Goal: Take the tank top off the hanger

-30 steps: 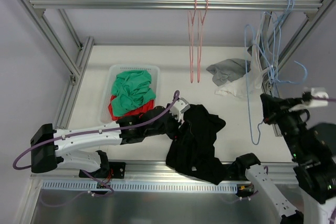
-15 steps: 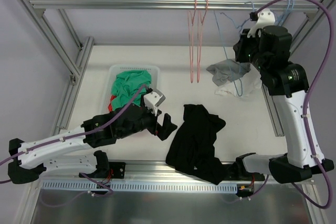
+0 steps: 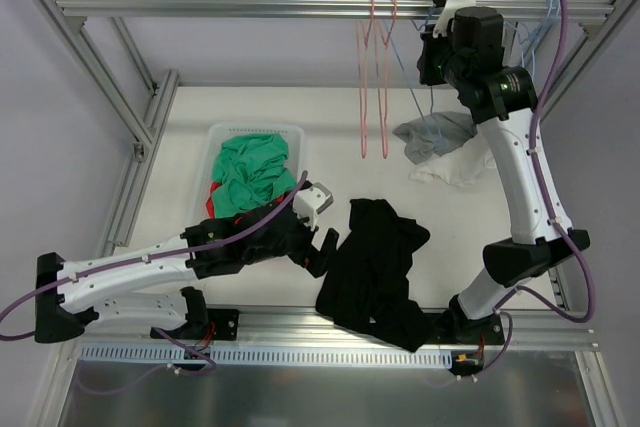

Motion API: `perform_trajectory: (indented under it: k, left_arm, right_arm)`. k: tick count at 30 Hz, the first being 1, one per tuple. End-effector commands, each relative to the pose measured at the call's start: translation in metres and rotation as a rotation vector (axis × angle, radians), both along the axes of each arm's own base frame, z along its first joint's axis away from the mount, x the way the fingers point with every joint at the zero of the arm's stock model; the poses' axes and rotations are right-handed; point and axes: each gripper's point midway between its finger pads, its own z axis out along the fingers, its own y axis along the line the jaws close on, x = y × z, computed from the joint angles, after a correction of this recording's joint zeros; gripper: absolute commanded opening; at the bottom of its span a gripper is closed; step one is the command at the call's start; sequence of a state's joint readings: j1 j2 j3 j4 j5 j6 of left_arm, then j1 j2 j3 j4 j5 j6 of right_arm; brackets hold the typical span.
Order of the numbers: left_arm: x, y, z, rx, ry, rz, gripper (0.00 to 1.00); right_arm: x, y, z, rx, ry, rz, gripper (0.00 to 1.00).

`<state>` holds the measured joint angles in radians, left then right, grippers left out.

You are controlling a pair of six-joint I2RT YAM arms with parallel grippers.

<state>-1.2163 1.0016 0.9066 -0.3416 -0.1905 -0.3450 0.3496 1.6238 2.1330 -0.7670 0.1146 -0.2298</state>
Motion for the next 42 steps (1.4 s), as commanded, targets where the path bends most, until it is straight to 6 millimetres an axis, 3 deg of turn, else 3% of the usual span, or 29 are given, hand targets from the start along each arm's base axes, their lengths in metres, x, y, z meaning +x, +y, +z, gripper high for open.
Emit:
perform_trajectory:
  k: [1,5,8,9,11,13,15,17,19,20,21,22,23,25,26,27,29,30,31,32,34,35,36,37,38,39,40,41,42]
  left_arm:
    - [-0.003,-0.011,0.012,-0.038,0.020,-0.017,0.99]
    - [-0.003,-0.014,0.007,-0.028,0.034,-0.018,0.99]
    - [-0.002,-0.017,0.005,-0.019,0.039,-0.019,0.99]
    - [-0.003,-0.019,0.007,-0.023,0.038,-0.022,0.99]
    - [-0.002,-0.023,0.004,-0.012,0.040,-0.026,0.99]
    - [-0.002,-0.028,0.008,-0.019,0.038,-0.036,0.99]
    - [-0.002,-0.037,0.009,-0.014,0.041,-0.047,0.99]
    - [0.000,-0.044,0.004,-0.002,0.047,-0.049,0.99]
    - [0.001,-0.054,0.005,-0.017,0.047,-0.057,0.99]
    - [0.003,-0.060,-0.005,0.005,0.057,-0.059,0.99]
    - [0.004,-0.065,-0.008,0.009,0.062,-0.061,0.99]
    - [0.004,-0.069,-0.011,0.013,0.067,-0.063,0.99]
    - [0.004,-0.078,-0.025,0.040,0.090,-0.077,0.99]
    - [0.005,-0.089,-0.031,0.047,0.108,-0.080,0.99]
    - [0.005,-0.095,-0.046,0.078,0.125,-0.084,0.99]
    - [0.007,-0.103,-0.047,0.075,0.127,-0.091,0.99]
    - [0.007,-0.113,-0.070,0.132,0.145,-0.102,0.99]
    - [0.010,-0.118,-0.073,0.141,0.139,-0.100,0.99]
    - [0.010,-0.123,-0.079,0.163,0.129,-0.103,0.99]
    - [0.012,-0.126,-0.097,0.210,0.128,-0.098,0.99]
    - [0.014,-0.136,-0.105,0.245,0.087,-0.093,0.99]
    - [0.015,-0.138,-0.123,0.288,0.094,-0.095,0.99]
    - [0.017,-0.147,-0.123,0.286,0.088,-0.098,0.99]
    - [0.021,-0.150,-0.128,0.303,0.079,-0.087,0.99]
    - [0.025,-0.149,-0.149,0.356,0.085,-0.069,0.99]
    - [0.030,-0.159,-0.147,0.357,0.076,-0.057,0.99]
    - [0.032,-0.155,-0.157,0.400,0.081,-0.039,0.99]
    - [0.033,-0.154,-0.179,0.453,0.093,-0.028,0.99]
    - [0.033,-0.158,-0.185,0.466,0.091,-0.019,0.99]
  right_arm:
    - [0.007,0.006,0.026,0.018,-0.082,0.020,0.00]
    - [0.014,0.004,0.005,-0.007,-0.037,-0.007,0.00]
    - [0.008,0.005,-0.010,-0.007,0.001,-0.002,0.00]
    - [0.002,0.003,-0.005,0.004,-0.012,-0.002,0.00]
    - [-0.004,0.003,-0.014,0.007,0.007,0.000,0.00]
    - [-0.012,0.001,-0.007,0.017,-0.016,0.005,0.01]
    - [-0.015,-0.001,-0.007,0.012,-0.017,0.007,0.06]
    - [-0.019,-0.004,-0.001,0.013,-0.033,0.005,0.25]
    - [-0.028,-0.008,0.003,0.013,-0.041,0.006,0.58]
    - [-0.033,-0.009,0.007,0.016,-0.049,0.006,0.64]
    - [-0.039,-0.013,0.008,0.015,-0.050,0.002,0.81]
    - [-0.043,-0.016,0.007,0.015,-0.049,-0.008,0.90]
    - [-0.056,-0.022,0.018,0.024,-0.078,-0.014,0.98]
    - [-0.068,-0.035,0.018,0.015,-0.076,-0.046,1.00]
    - [-0.075,-0.044,0.018,0.010,-0.075,-0.067,0.99]
    - [-0.094,-0.055,0.024,0.008,-0.085,-0.084,0.99]
    - [-0.114,-0.076,0.012,-0.011,-0.065,-0.151,0.99]
    - [-0.140,-0.087,0.022,0.007,-0.113,-0.165,0.99]
    - [-0.152,-0.093,0.020,0.013,-0.123,-0.173,1.00]
    - [-0.161,-0.095,0.005,0.005,-0.105,-0.167,1.00]
    - [-0.197,-0.095,0.010,0.040,-0.163,-0.109,1.00]
    - [-0.207,-0.094,0.008,0.048,-0.167,-0.087,0.99]
    - [-0.216,-0.093,-0.002,0.048,-0.148,-0.066,0.99]
    - [-0.233,-0.088,0.001,0.080,-0.176,-0.018,0.99]
    - [-0.241,-0.085,0.000,0.097,-0.181,0.010,1.00]
    - [-0.247,-0.080,-0.008,0.110,-0.167,0.039,0.99]
    - [-0.264,-0.068,-0.005,0.144,-0.192,0.129,1.00]
    - [-0.270,-0.064,-0.006,0.158,-0.195,0.160,0.99]
    - [-0.275,-0.059,-0.007,0.169,-0.197,0.191,1.00]
